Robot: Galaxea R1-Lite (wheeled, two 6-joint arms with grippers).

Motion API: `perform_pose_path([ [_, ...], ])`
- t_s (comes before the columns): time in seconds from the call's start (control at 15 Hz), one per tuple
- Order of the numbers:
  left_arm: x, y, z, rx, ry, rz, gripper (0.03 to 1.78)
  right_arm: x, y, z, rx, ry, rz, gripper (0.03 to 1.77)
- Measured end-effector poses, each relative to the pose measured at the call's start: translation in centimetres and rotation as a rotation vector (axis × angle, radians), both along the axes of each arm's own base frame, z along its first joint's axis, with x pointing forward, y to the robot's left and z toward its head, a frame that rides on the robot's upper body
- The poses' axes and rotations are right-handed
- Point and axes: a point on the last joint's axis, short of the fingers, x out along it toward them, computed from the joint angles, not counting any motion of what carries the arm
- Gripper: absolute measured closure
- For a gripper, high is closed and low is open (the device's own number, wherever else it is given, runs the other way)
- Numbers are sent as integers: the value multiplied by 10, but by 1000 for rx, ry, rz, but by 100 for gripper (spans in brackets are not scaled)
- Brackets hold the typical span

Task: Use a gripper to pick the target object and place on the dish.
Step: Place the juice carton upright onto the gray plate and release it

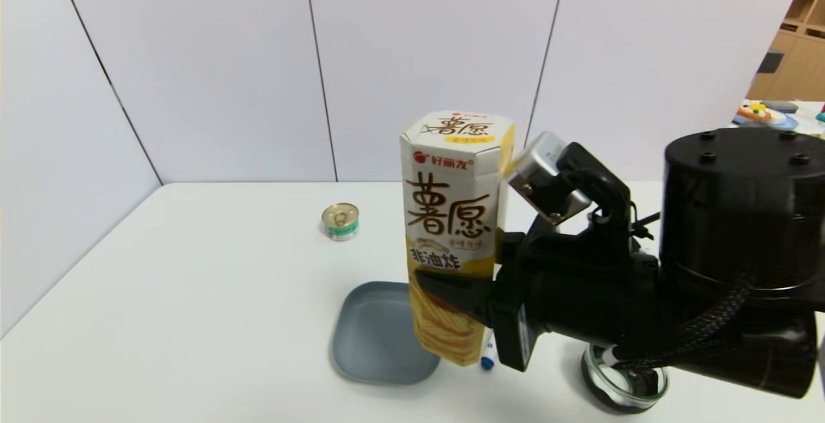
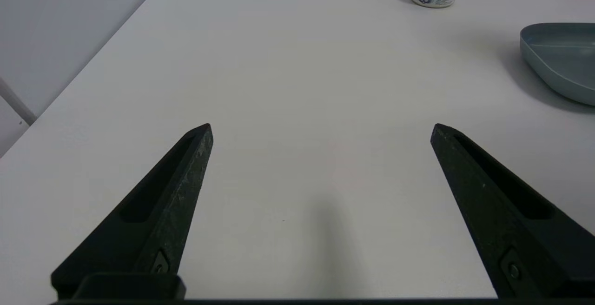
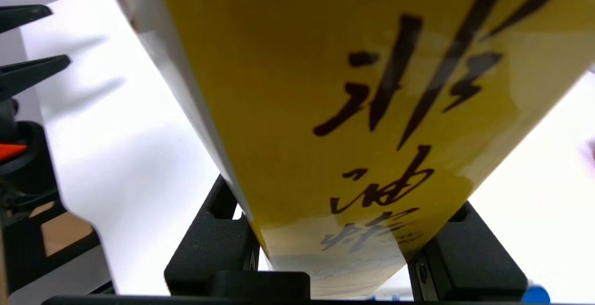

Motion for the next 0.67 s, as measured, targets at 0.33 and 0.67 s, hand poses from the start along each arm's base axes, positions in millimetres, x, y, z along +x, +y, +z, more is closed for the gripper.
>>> perform_pose_path([
  [0.33,0,0,0,0,0,0,12,23,19,-15,7,5,-21,98],
  [0.67,0,0,0,0,0,0,12,39,42,-35,58,62,-23,98],
])
